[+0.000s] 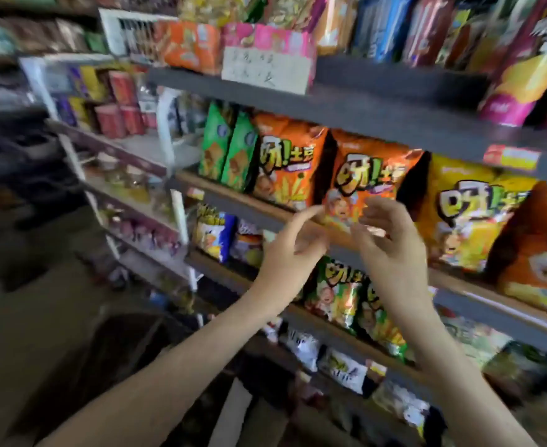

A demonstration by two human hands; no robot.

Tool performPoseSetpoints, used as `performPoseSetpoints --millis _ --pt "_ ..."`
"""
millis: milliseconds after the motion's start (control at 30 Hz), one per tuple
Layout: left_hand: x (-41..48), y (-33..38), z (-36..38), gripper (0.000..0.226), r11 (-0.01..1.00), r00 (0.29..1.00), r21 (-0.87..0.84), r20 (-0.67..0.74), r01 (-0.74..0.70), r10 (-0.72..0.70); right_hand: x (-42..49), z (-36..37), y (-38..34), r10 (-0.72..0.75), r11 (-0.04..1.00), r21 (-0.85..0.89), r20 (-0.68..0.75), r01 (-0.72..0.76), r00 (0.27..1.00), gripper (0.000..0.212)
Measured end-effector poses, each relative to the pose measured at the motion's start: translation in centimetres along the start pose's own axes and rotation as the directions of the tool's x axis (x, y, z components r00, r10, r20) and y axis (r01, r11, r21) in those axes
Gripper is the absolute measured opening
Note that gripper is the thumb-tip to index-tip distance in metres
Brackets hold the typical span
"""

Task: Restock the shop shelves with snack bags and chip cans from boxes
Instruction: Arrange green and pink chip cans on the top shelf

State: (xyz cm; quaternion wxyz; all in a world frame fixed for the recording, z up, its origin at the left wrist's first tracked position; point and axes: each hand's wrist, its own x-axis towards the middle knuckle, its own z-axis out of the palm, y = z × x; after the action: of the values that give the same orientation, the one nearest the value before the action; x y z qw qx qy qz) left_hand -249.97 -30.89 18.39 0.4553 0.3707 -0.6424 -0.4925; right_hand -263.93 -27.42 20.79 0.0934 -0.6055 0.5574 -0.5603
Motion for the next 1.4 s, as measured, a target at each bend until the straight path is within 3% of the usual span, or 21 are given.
performPoseSetpoints --millis 67,133,233,300,400,467,567,667,867,1067,1200,1400 --pt "-4.2 -6.0 -3.5 0.051 0.97 0.967 -0.02 -0.066 0.244 -0.244 -3.8 4.9 2.2 0.105 0.994 -0.009 0.179 -0.105 0.978 0.029" --pt "-9.2 -11.6 -7.4 0.052 0.899 0.891 -0.061 -0.126 0.433 -0.437 -7.3 9.7 4.2 0.209 0.976 -0.014 0.325 -0.217 0.922 0.035" --pt "-17.0 -18.2 -13.3 0.045 0.747 0.691 -0.161 -0.292 0.646 -0.661 -12.2 16.4 6.5 0.331 0.937 -0.068 0.488 -0.343 0.808 0.038" --pt "-21.2 -22.2 -17.1 0.042 0.666 0.563 -0.223 -0.386 0.712 -0.73 -15.1 20.8 8.1 0.376 0.914 -0.109 0.587 -0.39 0.717 0.033" --pt "-25.3 -28.8 -21.3 0.045 0.594 0.382 -0.341 -0.517 0.729 -0.766 -18.9 26.6 10.3 0.473 0.861 -0.219 0.674 -0.458 0.567 0.051" --pt "-27.2 -33.5 -23.4 0.037 0.57 0.326 -0.375 -0.542 0.731 -0.775 -21.0 30.1 12.0 0.536 0.822 -0.296 0.691 -0.486 0.484 0.058" --pt "-29.0 -41.1 -25.6 0.051 0.495 0.256 -0.403 -0.515 0.77 -0.818 -23.5 35.1 14.7 0.62 0.759 -0.408 0.692 -0.508 0.37 0.063" --pt "-29.9 -48.1 -26.3 0.061 0.398 0.16 -0.428 -0.492 0.811 -0.856 -25.9 39.7 18.2 0.683 0.712 -0.506 0.661 -0.486 0.312 0.066" --pt "-26.2 -56.7 -24.6 0.066 0.319 0.09 -0.453 -0.458 0.833 -0.884 -31.6 47.9 29.2 0.74 0.657 -0.615 0.637 -0.436 0.216 0.069" --pt "-24.4 -72.9 -19.6 0.073 0.364 0.111 -0.444 -0.501 0.819 -0.859 -38.6 54.1 42.2 0.718 0.692 -0.654 0.668 -0.307 0.196 0.073" --pt "-22.8 -82.7 -17.0 0.082 0.315 0.032 -0.484 -0.505 0.816 -0.862 -42.9 58.7 50.1 0.678 0.735 -0.654 0.715 -0.181 0.171 0.076" --pt "-22.9 -92.4 -15.1 0.084 0.216 -0.099 -0.451 -0.578 0.866 -0.81 -47.7 63.8 57.7 0.673 0.74 -0.671 0.736 -0.055 0.08 0.089"
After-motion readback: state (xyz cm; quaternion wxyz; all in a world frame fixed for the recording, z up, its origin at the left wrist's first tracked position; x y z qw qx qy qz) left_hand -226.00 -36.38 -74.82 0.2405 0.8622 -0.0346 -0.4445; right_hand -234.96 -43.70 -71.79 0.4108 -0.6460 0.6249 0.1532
